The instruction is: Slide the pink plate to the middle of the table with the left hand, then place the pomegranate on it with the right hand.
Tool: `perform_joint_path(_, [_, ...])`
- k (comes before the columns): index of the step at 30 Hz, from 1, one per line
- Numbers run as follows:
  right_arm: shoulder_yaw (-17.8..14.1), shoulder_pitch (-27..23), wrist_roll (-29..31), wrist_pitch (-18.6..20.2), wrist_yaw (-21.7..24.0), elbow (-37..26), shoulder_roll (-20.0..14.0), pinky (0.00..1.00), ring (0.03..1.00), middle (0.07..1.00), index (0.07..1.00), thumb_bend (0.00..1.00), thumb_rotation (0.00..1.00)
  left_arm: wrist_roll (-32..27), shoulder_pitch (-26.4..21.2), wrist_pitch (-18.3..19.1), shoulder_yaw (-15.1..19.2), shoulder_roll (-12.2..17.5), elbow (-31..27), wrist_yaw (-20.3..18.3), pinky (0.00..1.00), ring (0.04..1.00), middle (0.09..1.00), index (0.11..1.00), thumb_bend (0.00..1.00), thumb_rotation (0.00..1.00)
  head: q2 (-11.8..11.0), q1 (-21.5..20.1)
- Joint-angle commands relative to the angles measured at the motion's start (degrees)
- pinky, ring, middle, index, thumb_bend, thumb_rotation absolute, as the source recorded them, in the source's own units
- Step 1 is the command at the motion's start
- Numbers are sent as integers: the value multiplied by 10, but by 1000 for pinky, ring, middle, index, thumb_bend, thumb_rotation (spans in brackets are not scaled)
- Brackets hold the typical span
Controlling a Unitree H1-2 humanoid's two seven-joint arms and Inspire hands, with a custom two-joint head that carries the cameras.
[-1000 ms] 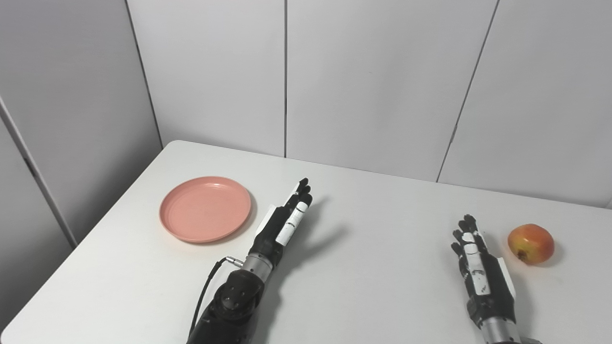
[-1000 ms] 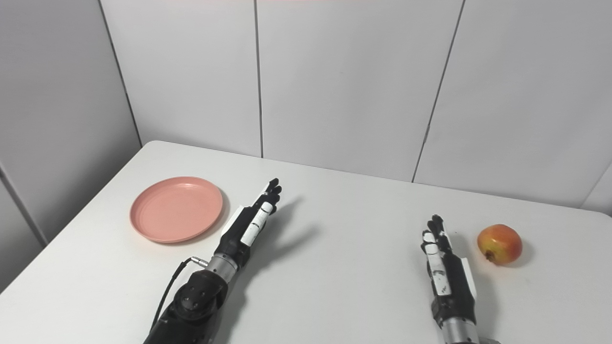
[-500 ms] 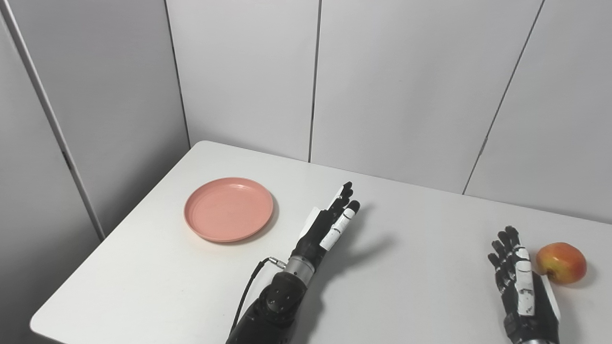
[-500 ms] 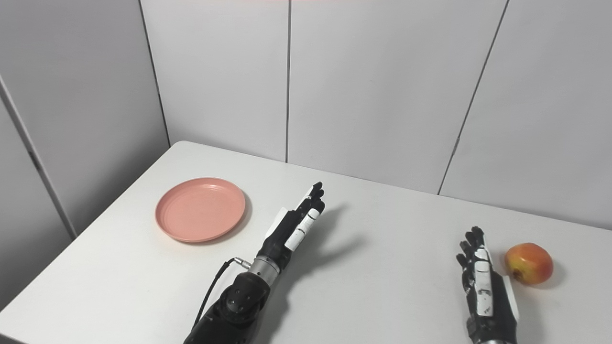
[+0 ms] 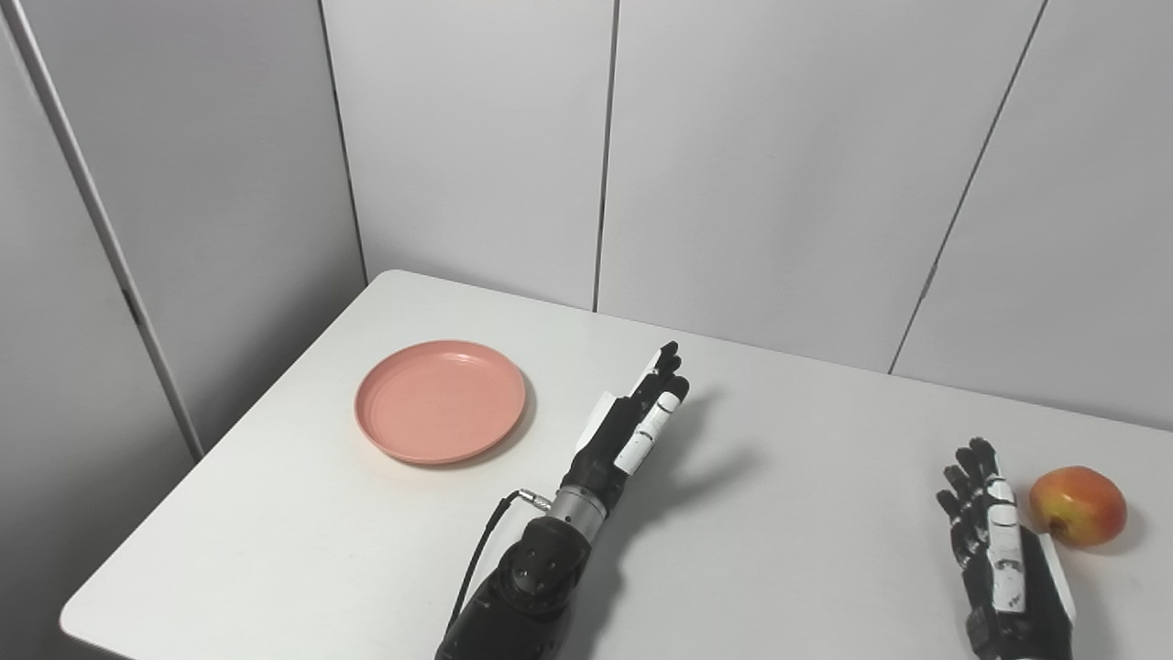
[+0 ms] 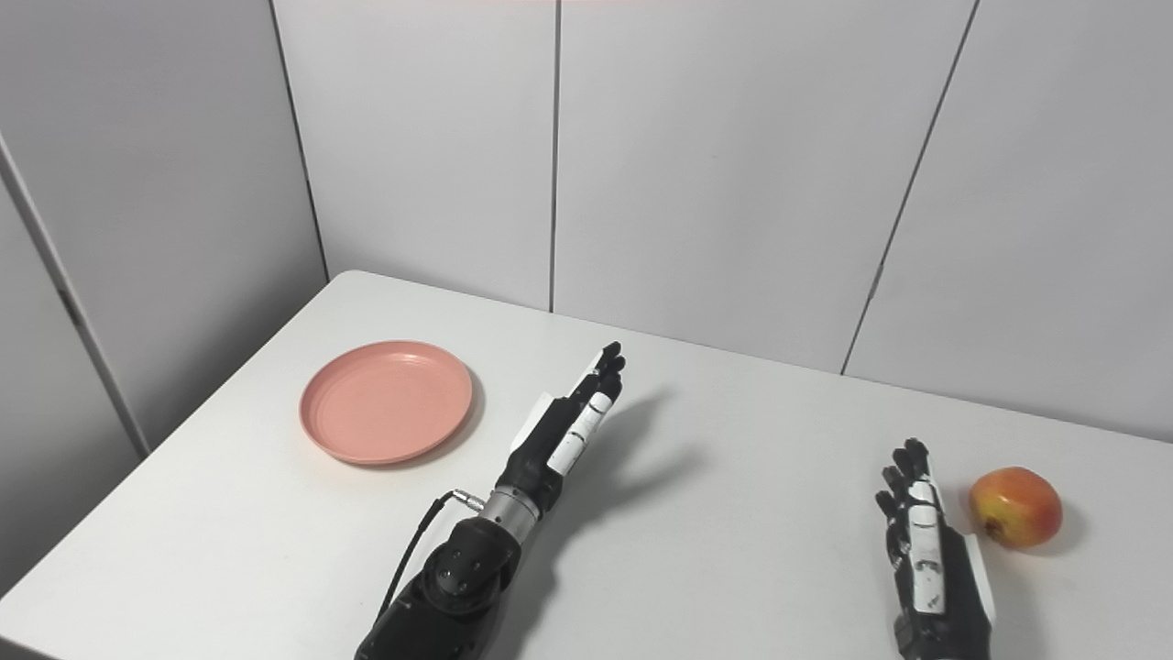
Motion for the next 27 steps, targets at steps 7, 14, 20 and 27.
perform_joint_path(7, [2, -11, -6, -33, 1, 31, 11, 1000, 1000, 1000, 1000, 352, 950, -39, 28, -23, 22, 5, 7, -13, 989, 1000, 1000, 1000, 631, 1000, -1, -18])
perform_joint_path(14, [2, -22, -7, -47, 5, 59, 10, 1000, 1000, 1000, 1000, 417, 937, -68, 24, -14, 42, 9, -26, -16, 991, 999, 1000, 1000, 641, 1000, 6, -27])
perform_joint_path(20, [0, -28, -7, -53, 5, 73, 6, 1000, 1000, 1000, 1000, 477, 898, -69, 19, 2, 55, 19, -76, -13, 998, 998, 1000, 1000, 675, 1000, 13, -28])
perform_joint_path(27, [-1, -31, -5, -60, 8, 79, 2, 1000, 1000, 1000, 1000, 464, 917, -86, -5, 49, 87, 27, -128, 4, 966, 974, 981, 987, 686, 1000, 21, -19])
